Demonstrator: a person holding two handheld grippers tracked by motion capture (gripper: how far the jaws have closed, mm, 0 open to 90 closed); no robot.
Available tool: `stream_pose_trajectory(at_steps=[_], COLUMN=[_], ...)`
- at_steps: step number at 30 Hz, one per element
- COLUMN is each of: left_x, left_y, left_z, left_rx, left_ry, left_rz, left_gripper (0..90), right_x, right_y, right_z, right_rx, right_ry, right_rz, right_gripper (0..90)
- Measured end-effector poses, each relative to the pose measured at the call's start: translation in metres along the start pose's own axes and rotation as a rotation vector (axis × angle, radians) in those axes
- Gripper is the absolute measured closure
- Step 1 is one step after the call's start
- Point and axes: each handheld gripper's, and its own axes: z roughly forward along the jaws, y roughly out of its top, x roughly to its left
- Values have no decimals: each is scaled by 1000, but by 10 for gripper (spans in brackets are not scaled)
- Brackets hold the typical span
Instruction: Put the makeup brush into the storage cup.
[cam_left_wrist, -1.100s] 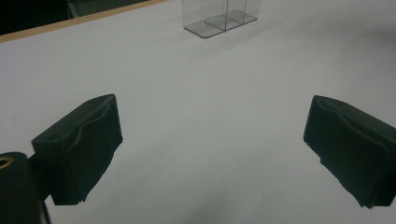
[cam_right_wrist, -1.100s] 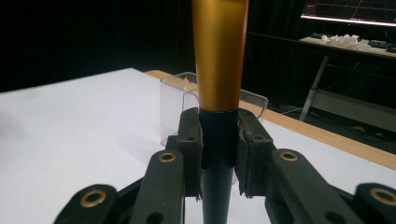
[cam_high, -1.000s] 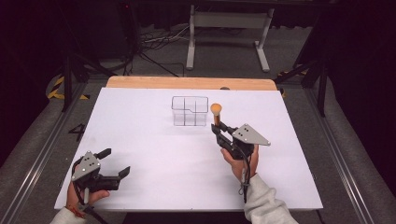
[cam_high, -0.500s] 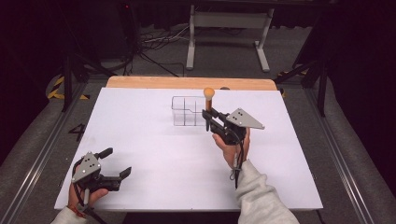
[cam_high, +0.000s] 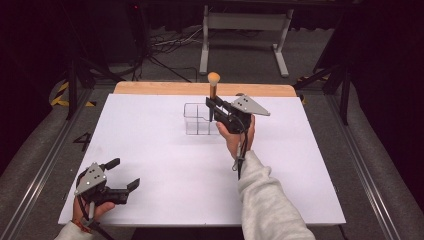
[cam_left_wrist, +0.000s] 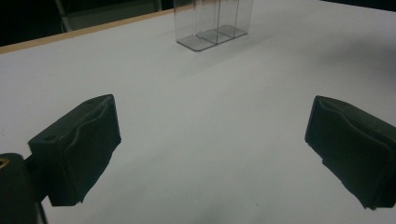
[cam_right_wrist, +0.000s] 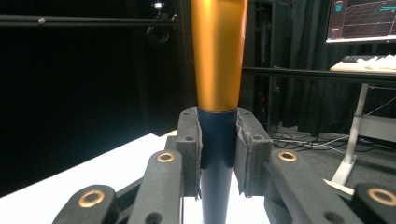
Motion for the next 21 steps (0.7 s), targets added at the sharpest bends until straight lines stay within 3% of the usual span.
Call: stream_pose_trajectory(at_steps=[3,9,21], left_x=[1,1,-3], left_y=[0,0,0], left_z=[0,-1,-6], left_rx=[-5,-10,-28], left_ry=[-2,-13,-19], left_rz=[-1,4,2], left_gripper=[39,34,30], right_x=[-4,-17,-23], right_y=[3,6,-7], right_z=[12,31,50], right_rx=[7,13,46], right_ry=[-15,-43,-81], right_rz=[-17,16,29], right_gripper=[748,748,748])
